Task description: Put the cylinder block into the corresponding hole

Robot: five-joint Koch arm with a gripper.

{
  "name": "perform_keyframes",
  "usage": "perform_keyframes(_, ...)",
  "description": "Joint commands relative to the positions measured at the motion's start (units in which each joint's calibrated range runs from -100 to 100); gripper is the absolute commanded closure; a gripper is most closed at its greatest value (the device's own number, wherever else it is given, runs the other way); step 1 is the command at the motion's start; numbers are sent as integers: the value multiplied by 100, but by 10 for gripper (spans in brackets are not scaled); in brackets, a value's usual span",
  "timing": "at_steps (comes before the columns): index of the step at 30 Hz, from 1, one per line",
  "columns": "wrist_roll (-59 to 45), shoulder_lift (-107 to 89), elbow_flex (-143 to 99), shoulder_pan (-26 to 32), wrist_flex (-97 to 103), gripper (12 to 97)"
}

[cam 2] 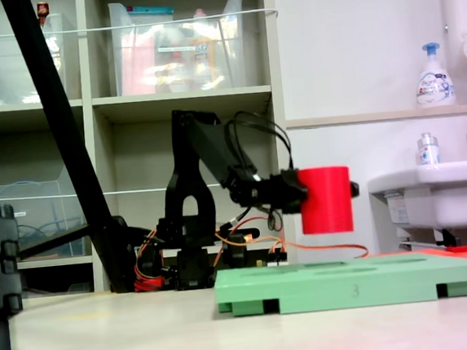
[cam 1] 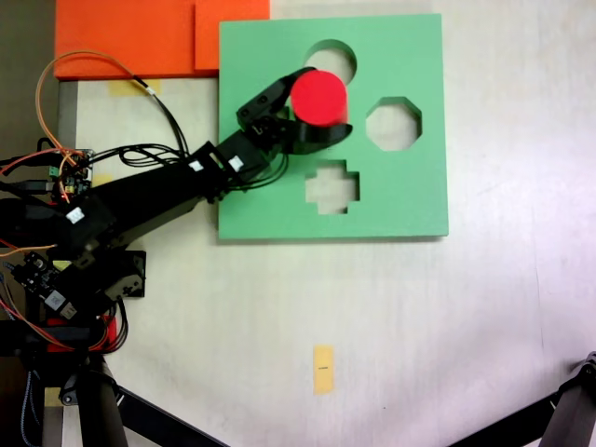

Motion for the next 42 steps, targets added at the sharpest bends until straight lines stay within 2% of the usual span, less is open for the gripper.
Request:
perform_keyframes(1, -39, 139, 574, 147, 16, 775)
perform_keyframes(20, -29, 2779, 2378, 420, -52, 771)
perform_keyframes(36, -24, 3840, 2847, 405, -61, 768)
perform_keyframes(42, -20, 4175, 2996, 415, -52, 736)
